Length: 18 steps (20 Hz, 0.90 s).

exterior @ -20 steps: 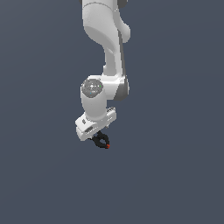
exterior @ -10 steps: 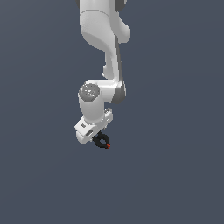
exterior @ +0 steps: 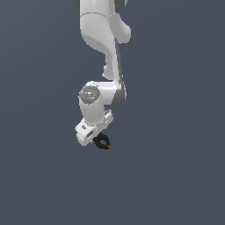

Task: Pick up the object and move it to a goal position.

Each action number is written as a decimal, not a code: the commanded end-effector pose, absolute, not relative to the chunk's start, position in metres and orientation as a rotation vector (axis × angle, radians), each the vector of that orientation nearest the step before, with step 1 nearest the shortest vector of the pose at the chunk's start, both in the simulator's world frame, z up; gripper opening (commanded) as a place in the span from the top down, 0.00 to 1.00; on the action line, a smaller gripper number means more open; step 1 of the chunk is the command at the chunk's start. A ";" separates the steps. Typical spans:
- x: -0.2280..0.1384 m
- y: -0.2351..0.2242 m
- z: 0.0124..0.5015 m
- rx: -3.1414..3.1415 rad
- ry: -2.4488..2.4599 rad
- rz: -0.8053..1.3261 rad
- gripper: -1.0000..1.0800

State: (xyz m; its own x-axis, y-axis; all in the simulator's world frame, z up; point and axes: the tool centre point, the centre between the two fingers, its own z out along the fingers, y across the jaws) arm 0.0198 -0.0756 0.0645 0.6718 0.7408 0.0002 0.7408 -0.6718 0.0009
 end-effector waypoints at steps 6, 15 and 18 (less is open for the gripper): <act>0.018 -0.075 0.030 2.870 1.278 0.000 0.04; 0.020 -0.075 0.019 2.869 1.279 0.000 1.00; 0.020 -0.075 0.019 2.869 1.279 0.000 1.00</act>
